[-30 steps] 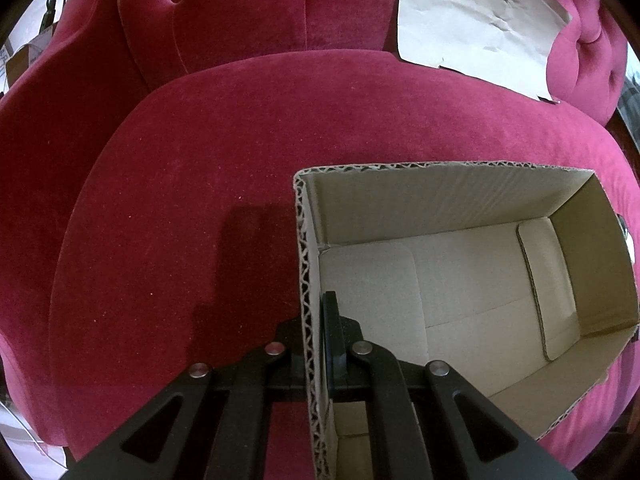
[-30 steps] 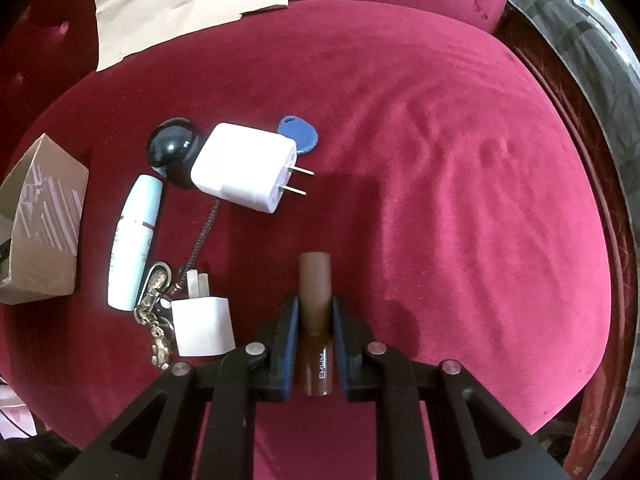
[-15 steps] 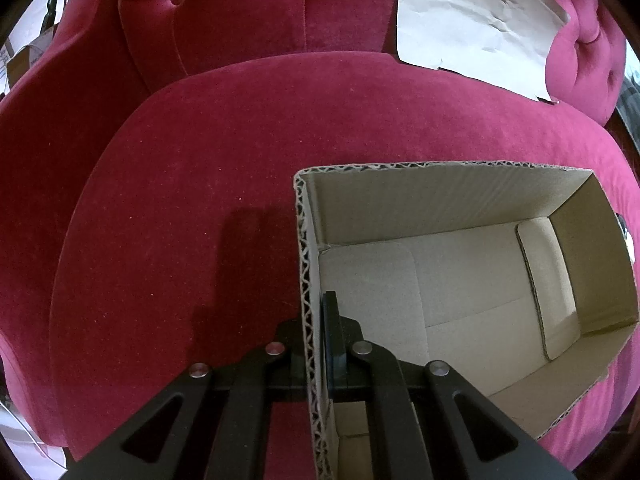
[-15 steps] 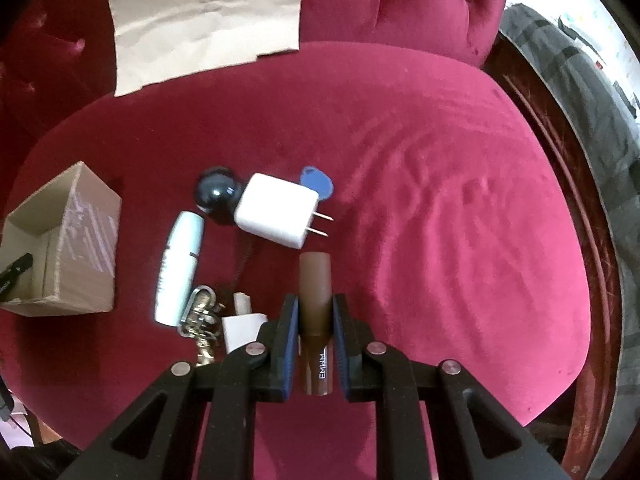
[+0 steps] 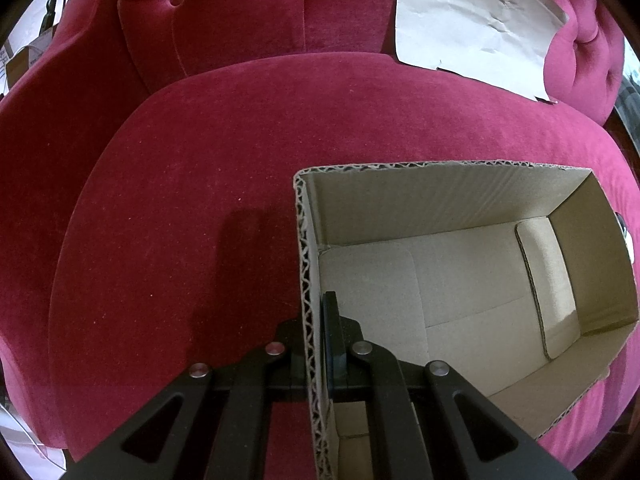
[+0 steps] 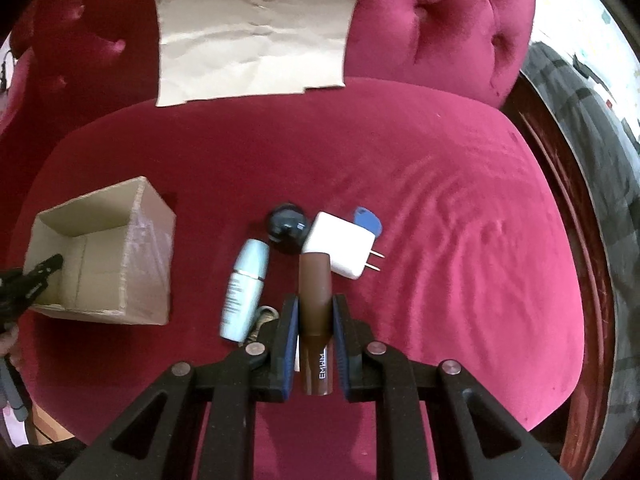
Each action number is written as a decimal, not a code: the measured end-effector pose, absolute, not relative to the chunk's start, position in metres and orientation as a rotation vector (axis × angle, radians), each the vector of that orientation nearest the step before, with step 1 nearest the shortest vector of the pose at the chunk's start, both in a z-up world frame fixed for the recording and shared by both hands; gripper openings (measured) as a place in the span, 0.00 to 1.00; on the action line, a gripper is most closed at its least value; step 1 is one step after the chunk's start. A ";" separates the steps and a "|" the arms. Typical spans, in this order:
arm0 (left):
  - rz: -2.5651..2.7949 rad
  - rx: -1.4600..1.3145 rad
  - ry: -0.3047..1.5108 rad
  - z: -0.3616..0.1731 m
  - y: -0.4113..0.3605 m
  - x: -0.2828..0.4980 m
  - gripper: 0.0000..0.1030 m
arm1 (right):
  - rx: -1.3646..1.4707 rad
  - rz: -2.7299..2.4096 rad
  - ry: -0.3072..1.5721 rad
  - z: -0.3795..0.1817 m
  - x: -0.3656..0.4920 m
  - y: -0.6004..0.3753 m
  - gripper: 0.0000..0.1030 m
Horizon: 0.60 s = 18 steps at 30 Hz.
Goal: Organize rigid objects
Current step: 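Carry the brown tube into the box and open the right gripper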
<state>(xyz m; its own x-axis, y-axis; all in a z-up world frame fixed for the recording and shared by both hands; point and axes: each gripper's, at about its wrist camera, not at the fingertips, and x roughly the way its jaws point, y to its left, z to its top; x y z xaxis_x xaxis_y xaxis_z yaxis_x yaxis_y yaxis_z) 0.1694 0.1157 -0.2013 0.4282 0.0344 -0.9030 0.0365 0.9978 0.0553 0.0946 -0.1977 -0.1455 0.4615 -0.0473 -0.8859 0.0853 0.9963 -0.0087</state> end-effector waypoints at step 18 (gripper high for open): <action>-0.013 0.069 1.125 -0.201 0.117 0.167 0.04 | -0.007 0.069 1.022 -0.111 0.108 -0.122 0.16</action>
<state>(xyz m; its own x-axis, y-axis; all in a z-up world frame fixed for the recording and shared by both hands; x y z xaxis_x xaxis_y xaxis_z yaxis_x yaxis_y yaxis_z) 0.1666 0.1171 -0.2010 0.4314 0.0243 -0.9018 0.0458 0.9978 0.0488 0.1079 -0.1220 -0.1108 0.5199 0.0545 -0.8525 -0.0608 0.9978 0.0267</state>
